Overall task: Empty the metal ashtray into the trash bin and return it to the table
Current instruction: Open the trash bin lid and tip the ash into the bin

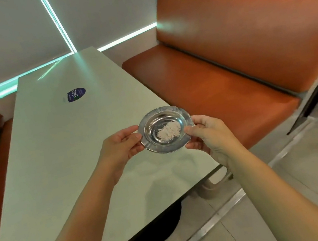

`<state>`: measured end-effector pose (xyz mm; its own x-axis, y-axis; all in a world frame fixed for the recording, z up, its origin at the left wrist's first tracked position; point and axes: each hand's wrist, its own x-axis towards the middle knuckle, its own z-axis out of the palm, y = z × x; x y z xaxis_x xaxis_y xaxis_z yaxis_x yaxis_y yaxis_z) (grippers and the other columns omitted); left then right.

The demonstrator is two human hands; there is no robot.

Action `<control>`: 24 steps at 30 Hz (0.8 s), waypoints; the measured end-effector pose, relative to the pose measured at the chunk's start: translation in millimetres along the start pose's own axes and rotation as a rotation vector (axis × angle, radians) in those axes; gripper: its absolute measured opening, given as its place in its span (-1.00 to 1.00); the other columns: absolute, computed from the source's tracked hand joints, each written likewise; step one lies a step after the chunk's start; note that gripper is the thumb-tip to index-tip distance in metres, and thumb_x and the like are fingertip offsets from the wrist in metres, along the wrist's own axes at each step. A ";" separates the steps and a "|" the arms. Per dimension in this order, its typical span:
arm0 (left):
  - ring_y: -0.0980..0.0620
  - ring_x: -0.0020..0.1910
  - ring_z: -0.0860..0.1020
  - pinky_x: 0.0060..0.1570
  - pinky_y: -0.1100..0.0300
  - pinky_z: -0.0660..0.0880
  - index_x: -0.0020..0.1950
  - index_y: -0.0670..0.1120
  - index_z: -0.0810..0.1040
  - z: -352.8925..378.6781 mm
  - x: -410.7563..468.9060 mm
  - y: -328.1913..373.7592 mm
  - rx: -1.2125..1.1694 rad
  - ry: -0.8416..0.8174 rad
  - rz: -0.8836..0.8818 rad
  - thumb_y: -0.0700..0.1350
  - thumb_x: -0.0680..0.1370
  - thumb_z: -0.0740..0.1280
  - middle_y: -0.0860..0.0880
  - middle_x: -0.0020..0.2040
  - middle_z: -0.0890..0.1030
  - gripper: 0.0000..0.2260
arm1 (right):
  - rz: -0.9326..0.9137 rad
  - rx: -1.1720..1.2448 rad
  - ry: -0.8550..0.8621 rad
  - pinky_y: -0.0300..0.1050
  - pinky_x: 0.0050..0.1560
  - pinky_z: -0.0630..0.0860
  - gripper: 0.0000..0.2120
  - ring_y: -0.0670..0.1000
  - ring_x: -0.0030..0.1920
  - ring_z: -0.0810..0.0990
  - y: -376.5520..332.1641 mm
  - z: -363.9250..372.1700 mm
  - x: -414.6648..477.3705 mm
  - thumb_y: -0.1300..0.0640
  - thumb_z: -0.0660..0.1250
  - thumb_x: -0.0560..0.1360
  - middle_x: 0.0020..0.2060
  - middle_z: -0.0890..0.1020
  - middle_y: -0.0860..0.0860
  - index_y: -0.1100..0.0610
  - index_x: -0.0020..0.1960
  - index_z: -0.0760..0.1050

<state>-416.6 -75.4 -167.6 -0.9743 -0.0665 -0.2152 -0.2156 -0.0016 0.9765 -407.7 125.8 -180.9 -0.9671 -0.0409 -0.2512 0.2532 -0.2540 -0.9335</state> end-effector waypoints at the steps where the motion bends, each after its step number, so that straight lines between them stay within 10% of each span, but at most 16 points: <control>1: 0.16 -0.40 0.59 -0.34 0.38 0.58 0.13 -0.17 0.52 9.5 -0.9 1.0 0.010 -0.002 0.005 -0.30 0.47 0.30 -0.07 -0.22 0.58 -0.76 | -0.002 0.000 0.007 -0.31 -0.51 0.53 -0.84 -0.13 -0.55 0.56 -2.0 -8.4 -3.0 0.32 0.30 0.46 -0.33 0.60 0.07 0.14 0.00 0.52; 24: 0.04 -0.32 0.57 -0.33 0.17 0.55 0.04 -0.04 0.55 308.4 -0.3 -155.3 -0.052 0.093 -0.335 -0.07 0.56 0.16 -0.02 -0.21 0.61 -0.80 | 0.258 -0.024 0.077 -0.29 -0.52 0.52 -0.83 -0.12 -0.46 0.53 57.6 -325.8 22.3 0.33 0.24 0.48 -0.32 0.55 0.07 0.12 -0.03 0.52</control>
<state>-403.0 232.6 -323.1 -0.8391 -0.1442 -0.5245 -0.5167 -0.0898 0.8514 -406.3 425.0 -323.7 -0.8662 -0.0276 -0.4990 0.4921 -0.2214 -0.8419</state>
